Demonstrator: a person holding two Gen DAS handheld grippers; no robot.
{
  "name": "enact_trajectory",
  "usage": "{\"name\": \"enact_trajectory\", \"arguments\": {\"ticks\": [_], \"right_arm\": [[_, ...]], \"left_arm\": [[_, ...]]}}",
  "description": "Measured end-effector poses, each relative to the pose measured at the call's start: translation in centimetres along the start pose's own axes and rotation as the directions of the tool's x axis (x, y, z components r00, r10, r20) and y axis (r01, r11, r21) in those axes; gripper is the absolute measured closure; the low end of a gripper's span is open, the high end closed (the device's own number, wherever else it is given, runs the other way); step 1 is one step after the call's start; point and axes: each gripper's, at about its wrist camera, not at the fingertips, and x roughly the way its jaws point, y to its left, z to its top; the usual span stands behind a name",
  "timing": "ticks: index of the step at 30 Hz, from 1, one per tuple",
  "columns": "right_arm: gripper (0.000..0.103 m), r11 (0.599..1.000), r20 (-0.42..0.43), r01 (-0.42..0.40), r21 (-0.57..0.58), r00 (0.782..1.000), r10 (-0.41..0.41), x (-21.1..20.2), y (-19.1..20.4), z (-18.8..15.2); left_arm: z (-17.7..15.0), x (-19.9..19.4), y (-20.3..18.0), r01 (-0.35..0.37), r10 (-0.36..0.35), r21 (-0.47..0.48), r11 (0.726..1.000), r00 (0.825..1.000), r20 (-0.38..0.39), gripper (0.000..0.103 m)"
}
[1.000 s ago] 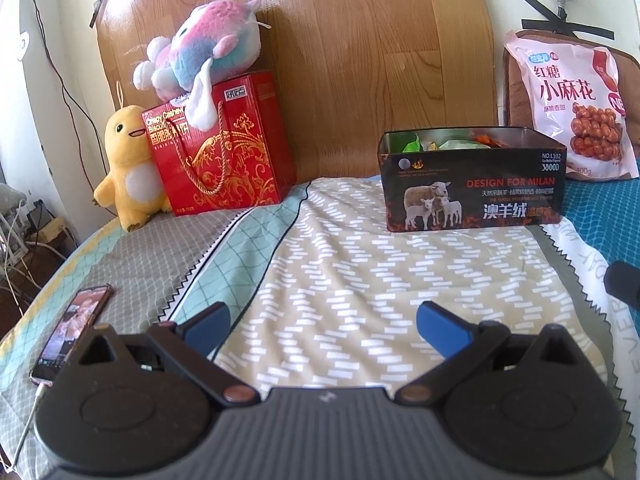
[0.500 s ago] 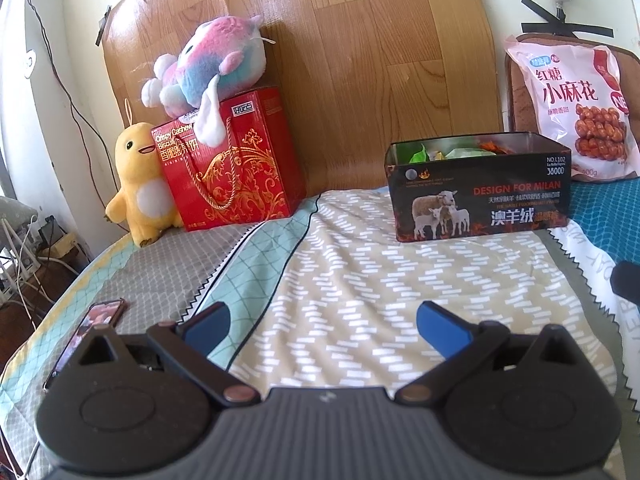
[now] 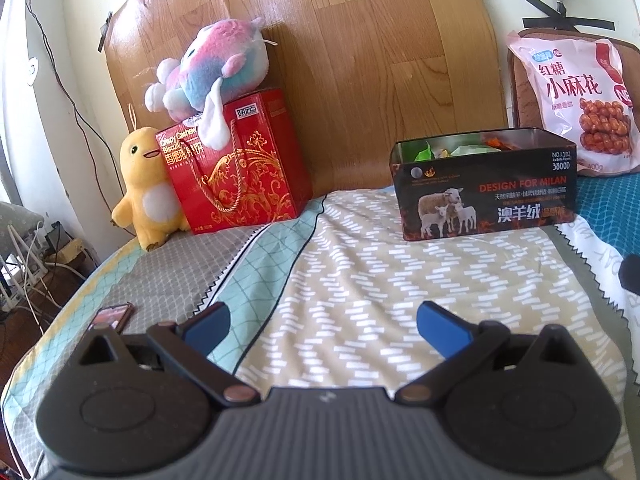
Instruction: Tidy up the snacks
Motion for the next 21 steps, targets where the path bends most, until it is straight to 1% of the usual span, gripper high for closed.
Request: {"name": "enact_trajectory", "arguments": {"ticks": [4, 10, 18, 21], "right_arm": [[0.011, 1.000, 0.000, 0.000, 0.000, 1.000, 0.000, 0.00, 0.00, 0.01], [0.011, 1.000, 0.000, 0.000, 0.000, 1.000, 0.000, 0.00, 0.00, 0.01], [0.011, 1.000, 0.000, 0.000, 0.001, 1.000, 0.000, -0.02, -0.01, 0.02], [0.011, 1.000, 0.001, -0.001, 0.000, 1.000, 0.001, -0.03, 0.01, 0.02]], "left_arm": [[0.05, -0.07, 0.00, -0.003, 0.003, 0.006, 1.000, 1.000, 0.004, 0.000], [0.04, -0.09, -0.11, 0.010, -0.010, 0.017, 1.000, 1.000, 0.003, 0.000], [-0.03, 0.07, -0.27, 0.026, -0.025, 0.026, 0.999, 1.000, -0.017, 0.000], [-0.03, 0.07, -0.25, 0.022, -0.021, 0.028, 0.999, 1.000, -0.017, 0.000]]}}
